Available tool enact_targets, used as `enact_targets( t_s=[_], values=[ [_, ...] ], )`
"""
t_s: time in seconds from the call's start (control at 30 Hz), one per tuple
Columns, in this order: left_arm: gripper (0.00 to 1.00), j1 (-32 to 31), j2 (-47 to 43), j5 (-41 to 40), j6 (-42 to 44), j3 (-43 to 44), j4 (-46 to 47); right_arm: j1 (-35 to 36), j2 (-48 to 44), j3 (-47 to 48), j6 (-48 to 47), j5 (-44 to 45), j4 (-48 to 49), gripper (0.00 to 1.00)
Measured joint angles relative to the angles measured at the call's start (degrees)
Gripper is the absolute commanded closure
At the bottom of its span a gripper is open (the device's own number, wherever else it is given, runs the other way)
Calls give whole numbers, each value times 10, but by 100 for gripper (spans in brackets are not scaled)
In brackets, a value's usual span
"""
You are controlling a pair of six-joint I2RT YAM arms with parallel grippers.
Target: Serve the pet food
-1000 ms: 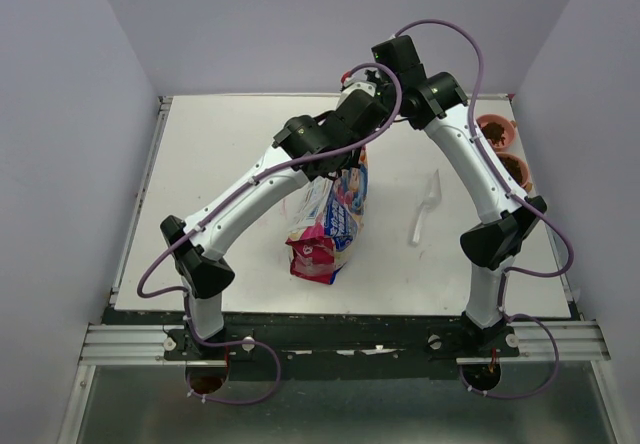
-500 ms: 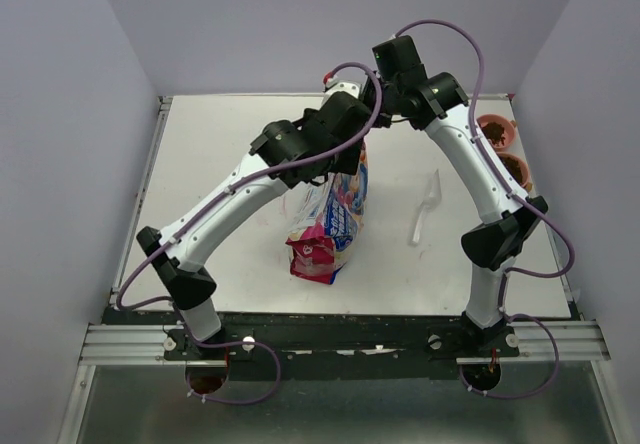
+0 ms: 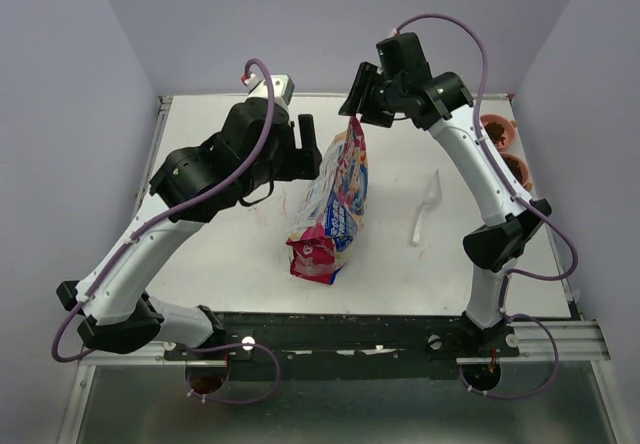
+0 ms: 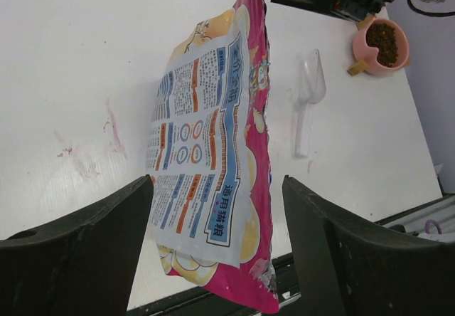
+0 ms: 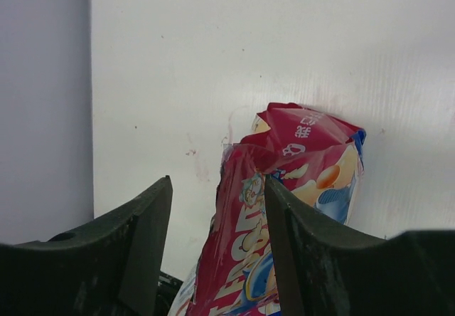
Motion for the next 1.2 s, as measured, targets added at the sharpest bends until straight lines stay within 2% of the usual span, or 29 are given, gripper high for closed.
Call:
enact_targets(
  t_s=[0.2,0.37,0.4,0.43,0.57,0.83,0.97,1.2],
  values=[
    [17,14,-45,11,-19,-40,0,0,-3,38,-33,4,-3,23],
    [4,25,-88,15,-23,-49,5,0,-46,36,-86,26,-3,21],
    [3,26,-100,15,-21,-49,10,0,-64,27,-97,34,0,17],
    [2,26,-112,14,-18,-49,14,0,-86,13,-107,42,4,0],
    [1,28,-173,10,8,-49,52,0,-207,-68,-146,90,47,0],
    [1,28,-276,-28,91,-54,177,0,-444,-213,-246,233,221,0],
    [1,28,-323,-53,137,-72,262,0,-496,-244,-289,297,272,0],
    [1,28,-339,-81,179,-72,311,0,-516,-274,-312,331,282,0]
  ],
)
